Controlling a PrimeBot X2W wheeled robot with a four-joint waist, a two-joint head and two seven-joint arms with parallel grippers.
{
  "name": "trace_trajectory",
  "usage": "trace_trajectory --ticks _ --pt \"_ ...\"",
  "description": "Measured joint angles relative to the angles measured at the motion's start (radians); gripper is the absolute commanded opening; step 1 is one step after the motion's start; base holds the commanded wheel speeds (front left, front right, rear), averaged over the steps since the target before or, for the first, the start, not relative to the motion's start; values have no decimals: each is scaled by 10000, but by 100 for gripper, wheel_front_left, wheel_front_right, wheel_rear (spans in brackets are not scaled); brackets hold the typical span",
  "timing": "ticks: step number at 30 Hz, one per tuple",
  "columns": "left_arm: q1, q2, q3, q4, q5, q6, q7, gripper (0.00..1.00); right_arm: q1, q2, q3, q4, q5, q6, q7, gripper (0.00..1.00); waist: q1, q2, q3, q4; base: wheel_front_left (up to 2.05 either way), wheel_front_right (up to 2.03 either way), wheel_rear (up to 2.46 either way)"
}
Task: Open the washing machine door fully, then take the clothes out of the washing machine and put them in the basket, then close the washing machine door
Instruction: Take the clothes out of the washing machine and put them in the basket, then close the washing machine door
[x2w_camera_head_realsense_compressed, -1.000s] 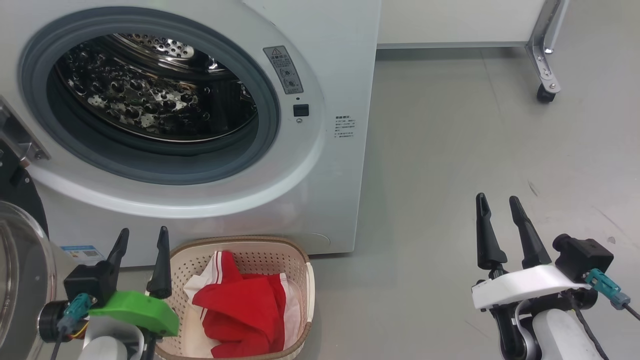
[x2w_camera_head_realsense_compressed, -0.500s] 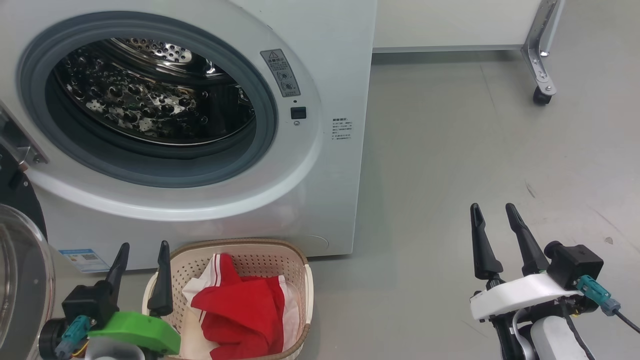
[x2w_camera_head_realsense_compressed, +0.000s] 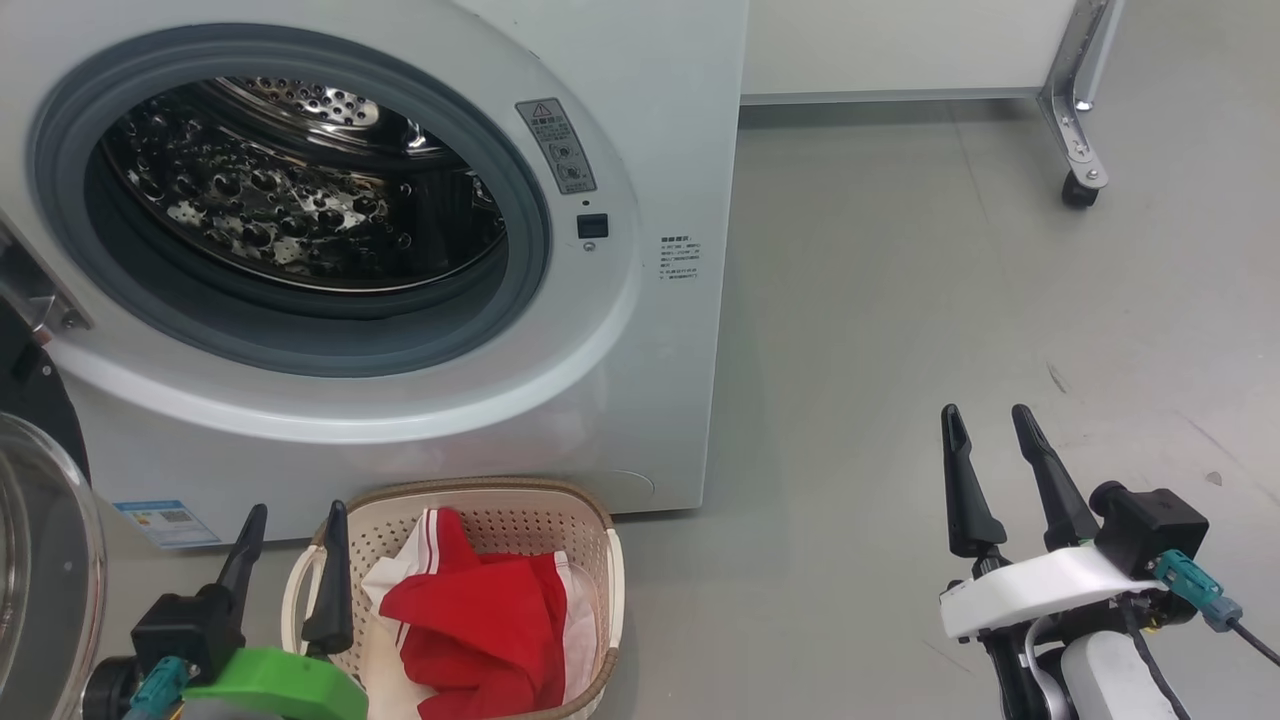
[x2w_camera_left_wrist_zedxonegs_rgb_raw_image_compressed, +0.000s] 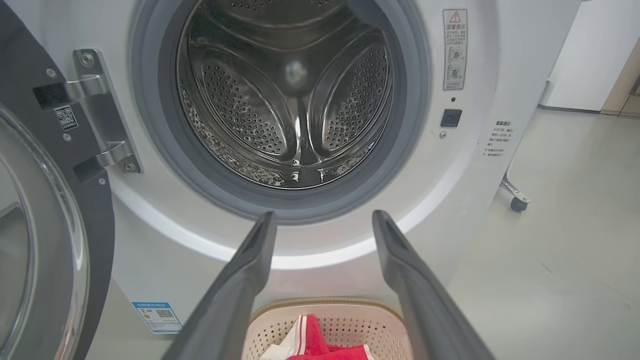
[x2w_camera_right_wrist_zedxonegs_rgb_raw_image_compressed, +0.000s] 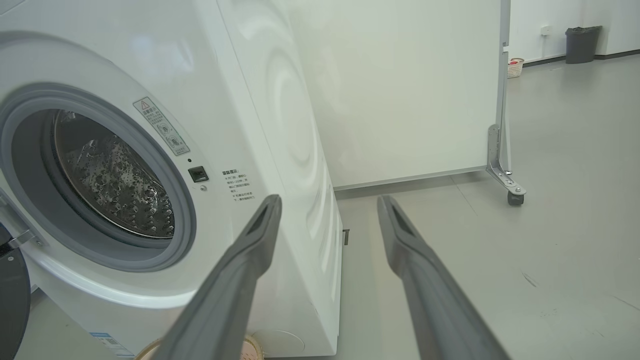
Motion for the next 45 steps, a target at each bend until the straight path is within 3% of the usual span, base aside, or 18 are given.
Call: trace_trajectory --ticks 45 --pt "373 0 -286 -949 196 384 -2 100 18 77 -33 -86 -2 2 0 100 0 0 150 -38 -12 12 0"
